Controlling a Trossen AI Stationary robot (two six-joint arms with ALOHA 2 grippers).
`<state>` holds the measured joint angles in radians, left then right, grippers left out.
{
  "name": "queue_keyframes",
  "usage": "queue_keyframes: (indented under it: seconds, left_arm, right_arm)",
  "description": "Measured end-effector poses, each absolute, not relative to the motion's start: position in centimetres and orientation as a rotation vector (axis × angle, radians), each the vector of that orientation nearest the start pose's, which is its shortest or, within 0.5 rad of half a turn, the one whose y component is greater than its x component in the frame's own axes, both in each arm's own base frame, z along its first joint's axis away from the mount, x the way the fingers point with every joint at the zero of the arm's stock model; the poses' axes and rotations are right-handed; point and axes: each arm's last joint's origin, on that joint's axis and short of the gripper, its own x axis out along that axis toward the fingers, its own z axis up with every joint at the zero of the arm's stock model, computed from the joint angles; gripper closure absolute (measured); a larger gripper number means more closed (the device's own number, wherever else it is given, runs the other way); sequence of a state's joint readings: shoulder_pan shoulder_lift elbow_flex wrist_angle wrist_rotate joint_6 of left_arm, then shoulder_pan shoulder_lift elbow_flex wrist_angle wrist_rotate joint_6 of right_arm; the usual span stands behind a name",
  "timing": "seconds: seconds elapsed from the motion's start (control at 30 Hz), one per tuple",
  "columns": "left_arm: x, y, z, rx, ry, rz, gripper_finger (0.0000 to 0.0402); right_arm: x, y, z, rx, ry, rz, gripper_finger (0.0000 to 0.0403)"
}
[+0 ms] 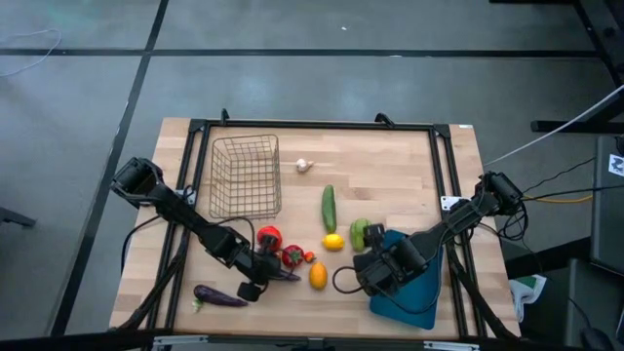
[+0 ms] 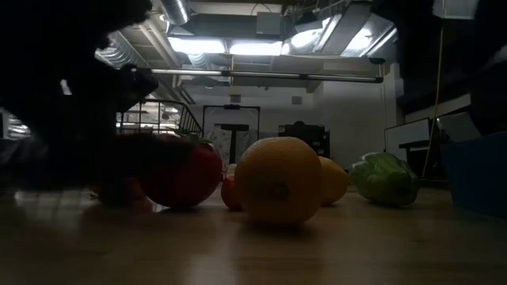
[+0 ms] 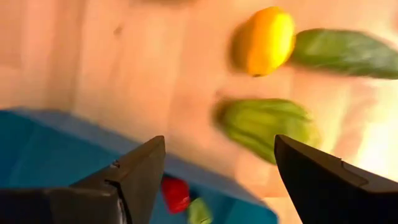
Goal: Sort produce into baskets
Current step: Put the violet eggplant into the blue bin
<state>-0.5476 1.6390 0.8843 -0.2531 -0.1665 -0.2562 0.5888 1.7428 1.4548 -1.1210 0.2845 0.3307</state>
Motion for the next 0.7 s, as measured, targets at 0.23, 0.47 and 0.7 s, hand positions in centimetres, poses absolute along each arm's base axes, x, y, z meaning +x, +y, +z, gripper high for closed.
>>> queue_keyframes:
  seconds: [0.23, 0.47, 0.7]
  left_arm:
    - [28.6, -15.9, 18.8, 0.071, 0.893, -0.212, 0.0279]
    - [30.8, -14.6, 21.3, 0.011, 0.812, -0.163, 0.0279]
    - [32.5, -12.2, 22.6, -0.091, 0.772, -0.069, 0.0279]
  right_arm:
    - [28.6, 17.6, 25.9, -0.418, 1.188, -0.056, 0.0104]
    - [29.6, 18.2, 26.3, -0.478, 1.076, 0.012, 0.0104]
    - [30.4, 18.3, 26.8, -0.59, 0.948, -0.045, 0.0104]
